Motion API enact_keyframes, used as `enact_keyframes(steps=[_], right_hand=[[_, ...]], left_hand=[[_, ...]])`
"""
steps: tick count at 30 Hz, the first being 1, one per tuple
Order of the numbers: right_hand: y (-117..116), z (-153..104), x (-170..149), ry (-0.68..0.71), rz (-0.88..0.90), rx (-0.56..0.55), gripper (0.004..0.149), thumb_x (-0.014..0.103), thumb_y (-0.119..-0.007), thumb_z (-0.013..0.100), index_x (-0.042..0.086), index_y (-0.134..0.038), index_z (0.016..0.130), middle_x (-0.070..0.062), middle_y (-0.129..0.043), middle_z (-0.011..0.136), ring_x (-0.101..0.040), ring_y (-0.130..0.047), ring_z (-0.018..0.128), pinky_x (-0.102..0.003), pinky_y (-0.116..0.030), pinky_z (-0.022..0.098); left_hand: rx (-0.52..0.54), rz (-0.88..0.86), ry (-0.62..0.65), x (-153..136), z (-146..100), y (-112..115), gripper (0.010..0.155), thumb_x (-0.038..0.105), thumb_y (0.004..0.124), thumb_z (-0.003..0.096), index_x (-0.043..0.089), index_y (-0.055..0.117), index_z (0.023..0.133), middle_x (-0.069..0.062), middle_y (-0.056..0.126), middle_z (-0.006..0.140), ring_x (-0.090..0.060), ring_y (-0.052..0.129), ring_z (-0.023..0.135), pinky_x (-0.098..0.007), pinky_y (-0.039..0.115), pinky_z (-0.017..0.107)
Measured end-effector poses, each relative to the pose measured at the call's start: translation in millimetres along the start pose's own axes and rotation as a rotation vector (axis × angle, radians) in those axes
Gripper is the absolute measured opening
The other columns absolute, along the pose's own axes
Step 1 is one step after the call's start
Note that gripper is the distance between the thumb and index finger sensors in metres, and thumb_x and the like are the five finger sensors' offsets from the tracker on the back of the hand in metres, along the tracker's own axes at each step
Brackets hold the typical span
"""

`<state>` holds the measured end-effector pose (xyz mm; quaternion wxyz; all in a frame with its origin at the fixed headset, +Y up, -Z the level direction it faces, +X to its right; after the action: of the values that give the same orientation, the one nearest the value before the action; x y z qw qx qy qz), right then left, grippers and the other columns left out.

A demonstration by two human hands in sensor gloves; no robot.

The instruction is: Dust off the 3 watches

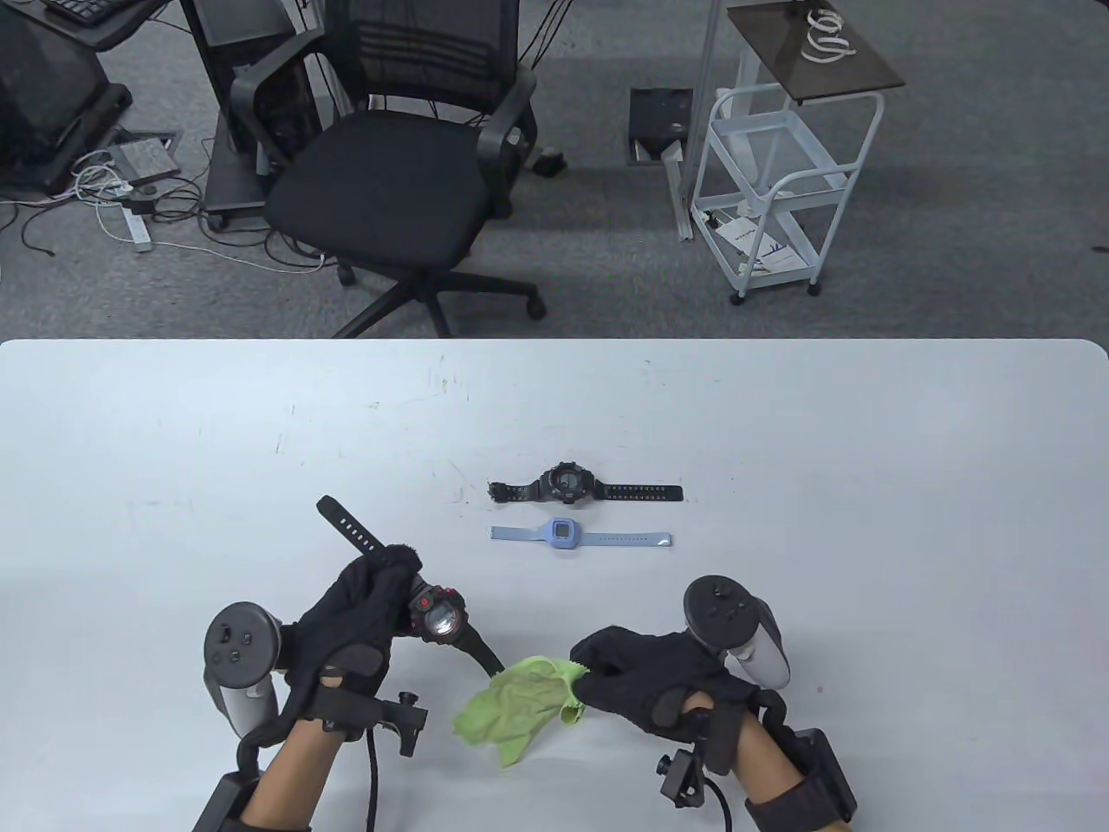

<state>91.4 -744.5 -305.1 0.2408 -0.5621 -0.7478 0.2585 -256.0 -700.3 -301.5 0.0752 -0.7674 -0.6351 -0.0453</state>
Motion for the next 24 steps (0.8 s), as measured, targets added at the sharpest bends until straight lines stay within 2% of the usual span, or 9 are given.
enact_keyframes(steps=[4, 8, 11, 15, 24], right_hand=[[18.4, -7.2, 3.7, 0.105, 0.274, 0.016, 0.046, 0.047, -0.083, 0.049, 0.013, -0.09, 0.079, -0.017, -0.07, 0.101, -0.044, -0.068, 0.095, -0.067, -0.06, 0.062], [33.7, -12.3, -8.4, 0.103, 0.409, -0.072, 0.046, 0.046, -0.082, 0.05, 0.012, -0.089, 0.079, -0.019, -0.071, 0.101, -0.049, -0.067, 0.095, -0.069, -0.058, 0.062], [36.3, -13.4, -9.9, 0.111, 0.383, -0.101, 0.046, 0.046, -0.081, 0.05, 0.012, -0.088, 0.081, -0.019, -0.07, 0.102, -0.05, -0.067, 0.095, -0.069, -0.058, 0.062], [28.8, -9.8, -0.1, 0.158, 0.342, -0.107, 0.045, 0.045, -0.081, 0.05, 0.013, -0.088, 0.082, -0.02, -0.067, 0.104, -0.051, -0.064, 0.096, -0.07, -0.057, 0.063], [-24.7, 11.4, 32.7, 0.24, 0.066, -0.051, 0.041, 0.044, -0.084, 0.05, 0.021, -0.089, 0.084, -0.023, -0.057, 0.109, -0.055, -0.058, 0.098, -0.072, -0.055, 0.063]], left_hand=[[0.01, -0.018, -0.004, 0.6, 0.0, -2.6, 0.048, 0.035, 0.08, 0.0529, 0.008, 0.085, 0.092, -0.01, 0.1, 0.07, -0.024, 0.109, 0.038, -0.051, 0.09, 0.04], [0.005, -0.029, -0.005, 0.7, -0.2, -1.7, 0.048, 0.035, 0.08, 0.0529, 0.008, 0.084, 0.092, -0.01, 0.101, 0.07, -0.024, 0.109, 0.038, -0.051, 0.09, 0.04], [0.001, -0.027, -0.001, 1.4, -0.7, 0.3, 0.048, 0.035, 0.08, 0.0527, 0.008, 0.084, 0.092, -0.01, 0.101, 0.07, -0.024, 0.109, 0.037, -0.051, 0.091, 0.04], [-0.018, -0.029, -0.003, 1.2, -1.4, 5.8, 0.048, 0.034, 0.08, 0.0525, 0.008, 0.084, 0.092, -0.01, 0.101, 0.069, -0.024, 0.109, 0.037, -0.051, 0.091, 0.039], [-0.07, -0.039, -0.012, -1.8, -5.9, 30.3, 0.047, 0.033, 0.08, 0.052, 0.007, 0.084, 0.091, -0.009, 0.101, 0.068, -0.023, 0.109, 0.036, -0.05, 0.092, 0.039]])
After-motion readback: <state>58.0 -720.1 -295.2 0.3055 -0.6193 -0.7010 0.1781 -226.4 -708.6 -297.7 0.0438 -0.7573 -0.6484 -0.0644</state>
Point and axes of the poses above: the tracker on the back of each hand, its own x axis roughly to the thumb side, its own z axis roughly from the wrist to the fingertips, y = z × x, the point moved 4 cm from there along z, roughly from the wrist to the fingertips
